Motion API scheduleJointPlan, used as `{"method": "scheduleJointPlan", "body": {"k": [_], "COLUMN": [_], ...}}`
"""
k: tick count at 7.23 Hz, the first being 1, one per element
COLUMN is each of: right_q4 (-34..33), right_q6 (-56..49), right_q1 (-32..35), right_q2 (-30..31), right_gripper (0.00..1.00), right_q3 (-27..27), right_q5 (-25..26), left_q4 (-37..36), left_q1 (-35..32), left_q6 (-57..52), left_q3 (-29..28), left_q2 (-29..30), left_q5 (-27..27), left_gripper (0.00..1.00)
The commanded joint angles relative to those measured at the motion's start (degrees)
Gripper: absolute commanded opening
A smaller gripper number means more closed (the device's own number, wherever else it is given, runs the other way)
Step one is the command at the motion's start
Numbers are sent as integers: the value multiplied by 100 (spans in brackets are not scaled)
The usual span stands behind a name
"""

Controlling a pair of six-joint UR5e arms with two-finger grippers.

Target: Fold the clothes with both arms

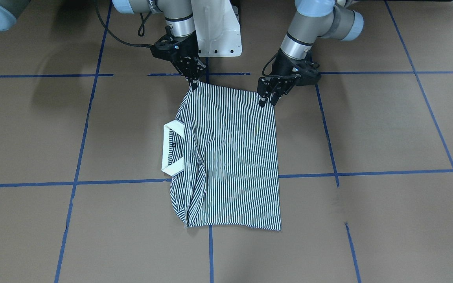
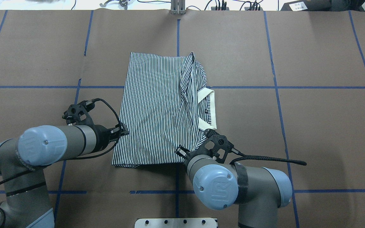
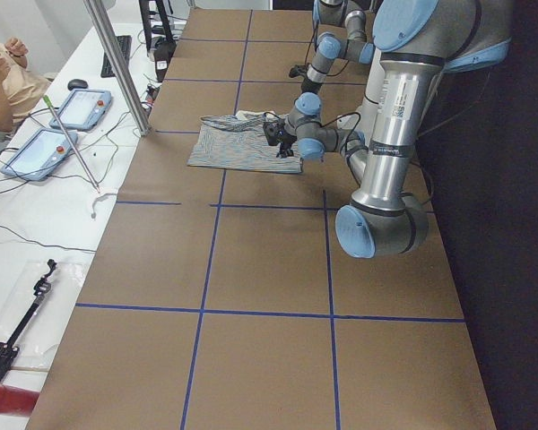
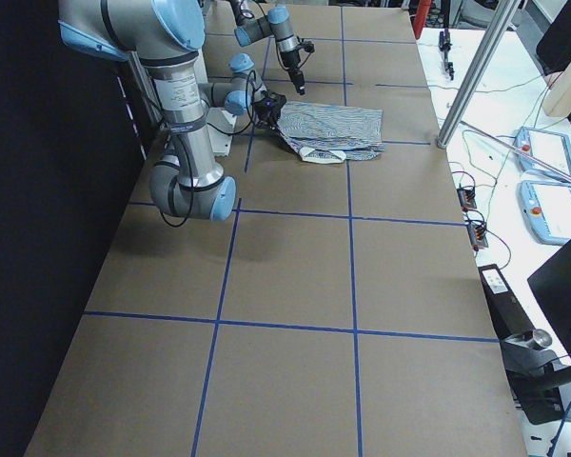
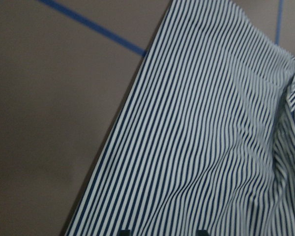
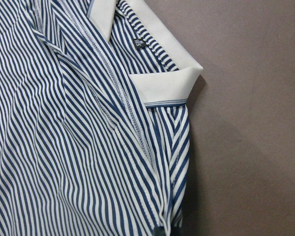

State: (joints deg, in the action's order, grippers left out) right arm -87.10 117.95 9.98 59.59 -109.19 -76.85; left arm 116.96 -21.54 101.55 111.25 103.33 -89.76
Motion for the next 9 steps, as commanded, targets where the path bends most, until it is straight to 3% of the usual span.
{"method": "scheduleJointPlan", "body": {"k": [1,4,8,9], "right_q4": [0,0,0,0], "right_q6": [-18,-27,-27,-27], "right_q1": [-4,4,4,4], "right_q2": [0,-9,0,0], "right_gripper": [0,0,0,0], "right_q3": [-6,-14,-41,-50], "right_q5": [-6,-6,3,3], "left_q4": [-244,-892,-894,-894], "left_q1": [369,440,634,643], "left_q6": [198,207,260,347], "left_q3": [-59,72,-68,-60], "left_q2": [-102,-59,-67,-59], "left_q5": [126,108,108,100], "left_gripper": [55,58,61,40]}}
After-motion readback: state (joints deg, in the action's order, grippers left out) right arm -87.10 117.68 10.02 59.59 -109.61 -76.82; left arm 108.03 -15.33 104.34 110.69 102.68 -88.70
